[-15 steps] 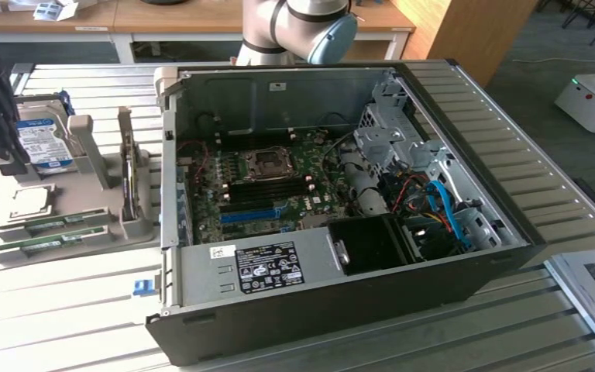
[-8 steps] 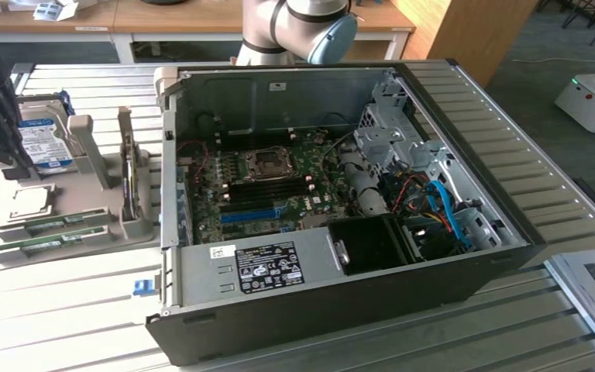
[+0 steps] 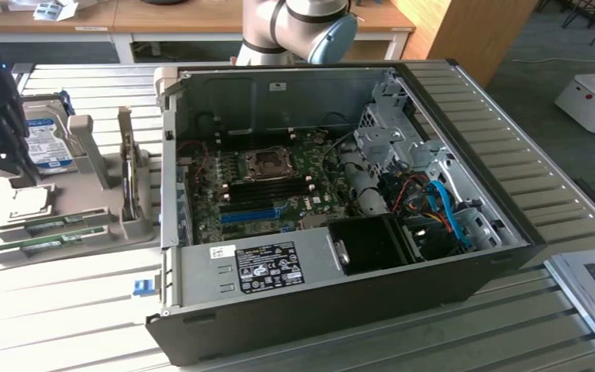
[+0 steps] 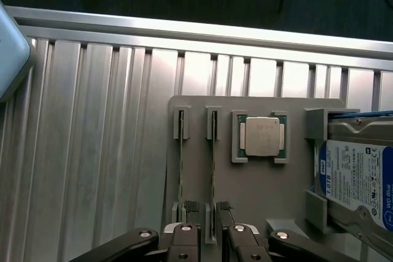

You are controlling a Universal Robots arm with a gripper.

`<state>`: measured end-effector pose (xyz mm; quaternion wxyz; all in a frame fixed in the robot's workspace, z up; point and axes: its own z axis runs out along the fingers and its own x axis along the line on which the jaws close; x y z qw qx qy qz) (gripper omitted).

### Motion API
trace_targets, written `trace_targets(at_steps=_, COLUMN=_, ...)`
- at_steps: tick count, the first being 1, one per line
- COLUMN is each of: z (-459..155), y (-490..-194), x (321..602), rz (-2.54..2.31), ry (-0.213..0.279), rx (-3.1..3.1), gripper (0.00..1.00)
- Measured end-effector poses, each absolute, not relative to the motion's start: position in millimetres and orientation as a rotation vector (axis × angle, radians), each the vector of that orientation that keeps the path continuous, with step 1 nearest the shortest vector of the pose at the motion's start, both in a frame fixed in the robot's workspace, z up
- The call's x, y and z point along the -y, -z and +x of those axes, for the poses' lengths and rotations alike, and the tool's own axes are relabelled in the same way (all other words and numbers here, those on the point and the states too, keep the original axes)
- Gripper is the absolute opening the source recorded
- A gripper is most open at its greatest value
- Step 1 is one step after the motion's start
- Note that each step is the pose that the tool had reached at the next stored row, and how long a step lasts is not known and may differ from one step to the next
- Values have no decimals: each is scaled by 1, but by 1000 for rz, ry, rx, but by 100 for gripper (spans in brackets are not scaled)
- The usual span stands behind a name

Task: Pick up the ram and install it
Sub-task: 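Pick up the ram and move it above insertion slot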

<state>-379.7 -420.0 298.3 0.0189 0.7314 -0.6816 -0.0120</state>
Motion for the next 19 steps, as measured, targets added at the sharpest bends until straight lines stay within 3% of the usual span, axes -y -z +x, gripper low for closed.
trace_targets(at_steps=19, z=-380, y=-275, x=420, rz=2271, ry=37, rx=2116, gripper=25)
